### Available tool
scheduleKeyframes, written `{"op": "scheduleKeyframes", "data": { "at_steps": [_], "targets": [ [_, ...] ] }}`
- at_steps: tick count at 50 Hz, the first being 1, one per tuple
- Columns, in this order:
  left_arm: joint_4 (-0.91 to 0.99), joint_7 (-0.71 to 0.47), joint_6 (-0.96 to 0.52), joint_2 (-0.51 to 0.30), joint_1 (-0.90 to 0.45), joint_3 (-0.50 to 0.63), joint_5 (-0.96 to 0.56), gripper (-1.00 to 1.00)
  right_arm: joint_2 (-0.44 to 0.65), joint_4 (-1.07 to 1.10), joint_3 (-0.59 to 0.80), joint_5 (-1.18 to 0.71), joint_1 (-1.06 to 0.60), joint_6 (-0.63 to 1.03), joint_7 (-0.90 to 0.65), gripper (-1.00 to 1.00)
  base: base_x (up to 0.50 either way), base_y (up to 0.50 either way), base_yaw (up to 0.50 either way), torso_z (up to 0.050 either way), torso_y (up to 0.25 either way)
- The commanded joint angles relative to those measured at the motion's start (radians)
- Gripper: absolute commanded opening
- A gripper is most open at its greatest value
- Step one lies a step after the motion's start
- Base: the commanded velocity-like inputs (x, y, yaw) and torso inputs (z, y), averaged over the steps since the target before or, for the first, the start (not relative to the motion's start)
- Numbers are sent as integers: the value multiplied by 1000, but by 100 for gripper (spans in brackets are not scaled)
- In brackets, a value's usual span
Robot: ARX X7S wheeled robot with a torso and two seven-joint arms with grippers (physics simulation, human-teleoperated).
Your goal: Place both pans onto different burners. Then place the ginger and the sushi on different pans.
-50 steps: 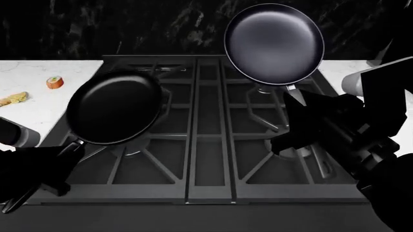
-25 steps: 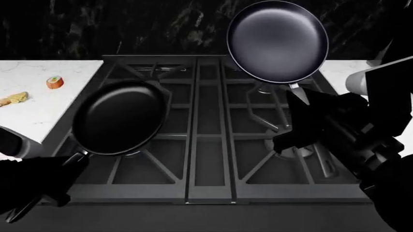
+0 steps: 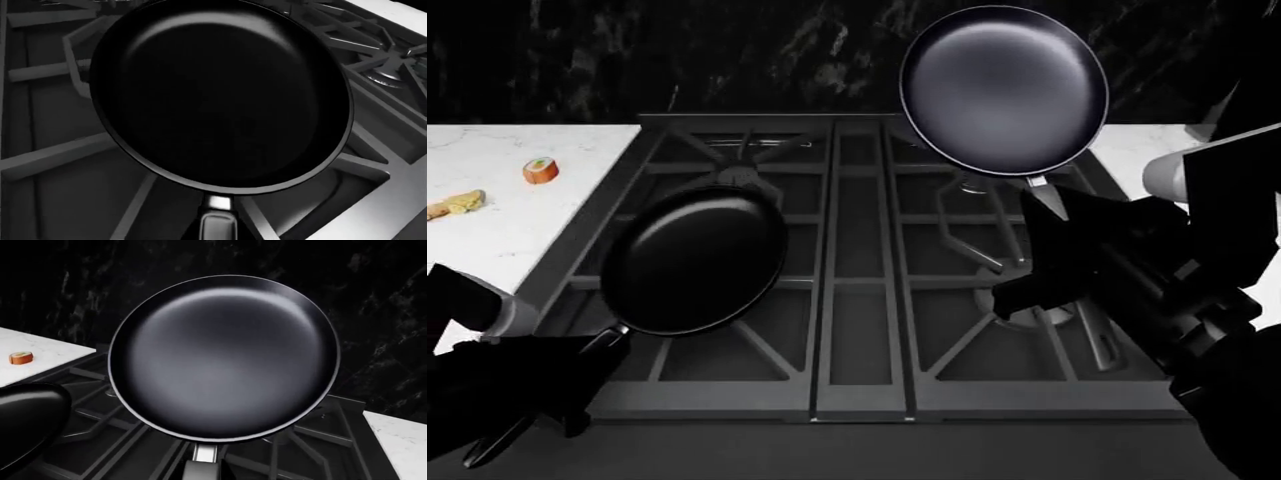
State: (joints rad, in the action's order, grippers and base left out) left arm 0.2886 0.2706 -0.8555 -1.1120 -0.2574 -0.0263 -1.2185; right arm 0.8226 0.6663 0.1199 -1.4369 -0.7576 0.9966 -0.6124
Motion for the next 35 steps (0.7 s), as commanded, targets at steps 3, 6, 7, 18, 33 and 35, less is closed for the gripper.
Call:
{"op": "scheduleKeyframes", "data": {
  "at_steps": [3, 6, 7, 18, 33, 35],
  "targets": [
    [-9, 6, -19, 14, -78, 23, -22, -100, -1, 3, -30, 47, -8, -15, 2, -100, 0, 1, 0, 0, 3],
    [-14, 1, -25, 17, -89, 31, -19, -100, -1, 2, -30, 49, -7, -17, 5, -100, 0, 0, 0, 0, 0],
    [-13, 2, -24, 17, -90, 33, -16, -100, -1, 2, -29, 49, -7, -17, 6, -100, 0, 0, 0, 10, 11],
    [-34, -11, -31, 22, -97, 46, -2, -100, -5, -5, -21, 58, -9, -21, 13, -100, 0, 0, 0, 1, 3],
    [-49, -27, -45, 25, -113, 64, 9, -100, -10, -12, -13, 67, -8, -28, 23, -100, 0, 0, 0, 1, 2],
    [-48, -28, -47, 24, -113, 65, 9, -100, -9, -11, -14, 67, -7, -29, 23, -100, 0, 0, 0, 0, 5]
  ]
}}
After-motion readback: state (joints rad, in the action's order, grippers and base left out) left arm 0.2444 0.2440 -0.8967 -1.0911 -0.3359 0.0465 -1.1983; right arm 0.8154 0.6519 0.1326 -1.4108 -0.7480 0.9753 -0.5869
